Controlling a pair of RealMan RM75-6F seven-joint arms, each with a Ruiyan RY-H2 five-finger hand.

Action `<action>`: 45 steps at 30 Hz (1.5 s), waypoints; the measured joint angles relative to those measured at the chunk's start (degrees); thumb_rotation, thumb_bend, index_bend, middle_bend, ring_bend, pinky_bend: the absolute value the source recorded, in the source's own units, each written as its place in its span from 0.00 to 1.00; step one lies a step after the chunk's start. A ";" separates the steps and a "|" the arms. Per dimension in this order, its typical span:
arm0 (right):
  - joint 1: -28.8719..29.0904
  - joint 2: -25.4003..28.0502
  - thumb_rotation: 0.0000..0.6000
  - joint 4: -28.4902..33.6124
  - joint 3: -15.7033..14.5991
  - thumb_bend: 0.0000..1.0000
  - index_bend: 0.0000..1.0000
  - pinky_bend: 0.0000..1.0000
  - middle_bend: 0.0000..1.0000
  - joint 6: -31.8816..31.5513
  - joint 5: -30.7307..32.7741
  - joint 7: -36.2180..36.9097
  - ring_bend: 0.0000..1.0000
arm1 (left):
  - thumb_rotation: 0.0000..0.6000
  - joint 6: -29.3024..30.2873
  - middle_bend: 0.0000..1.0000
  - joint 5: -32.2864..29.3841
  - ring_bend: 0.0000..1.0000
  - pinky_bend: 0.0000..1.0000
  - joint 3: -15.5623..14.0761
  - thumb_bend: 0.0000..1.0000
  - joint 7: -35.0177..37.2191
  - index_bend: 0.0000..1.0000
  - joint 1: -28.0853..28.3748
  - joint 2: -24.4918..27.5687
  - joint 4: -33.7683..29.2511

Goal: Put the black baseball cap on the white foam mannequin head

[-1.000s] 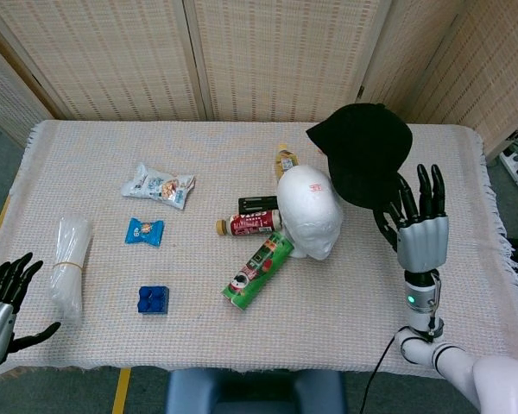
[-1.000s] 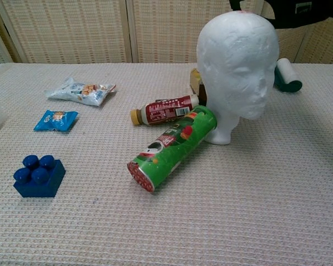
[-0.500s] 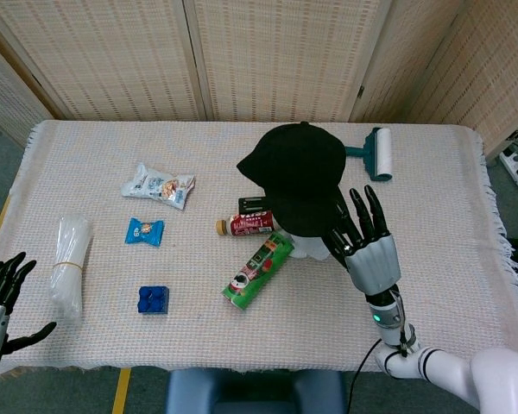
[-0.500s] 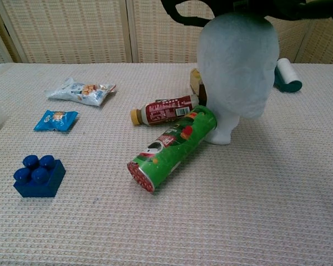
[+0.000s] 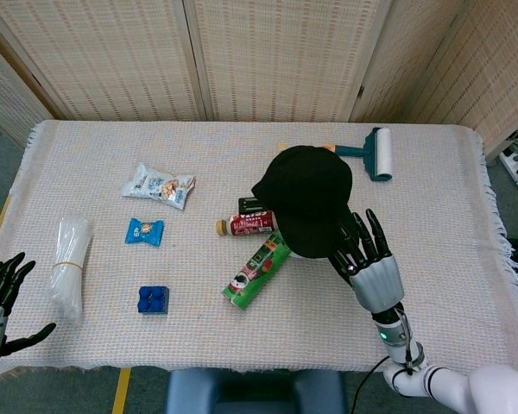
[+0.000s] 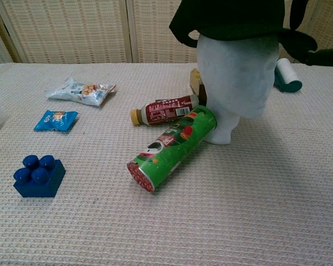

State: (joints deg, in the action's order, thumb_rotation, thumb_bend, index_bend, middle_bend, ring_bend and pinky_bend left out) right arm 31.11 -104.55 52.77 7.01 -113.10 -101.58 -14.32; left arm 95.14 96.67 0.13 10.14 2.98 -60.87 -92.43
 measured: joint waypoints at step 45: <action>-26.08 34.73 1.00 39.48 -9.33 0.11 0.00 0.00 0.00 12.24 19.59 -1.31 0.00 | 1.00 -4.91 0.00 -2.50 0.00 0.03 -0.44 0.13 -5.45 0.02 0.94 -0.87 0.71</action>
State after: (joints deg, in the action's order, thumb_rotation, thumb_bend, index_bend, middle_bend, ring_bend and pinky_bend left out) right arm 5.03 -69.81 92.25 -2.32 -100.85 -81.98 -15.63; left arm 90.23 94.17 -0.31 4.69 3.92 -61.74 -91.72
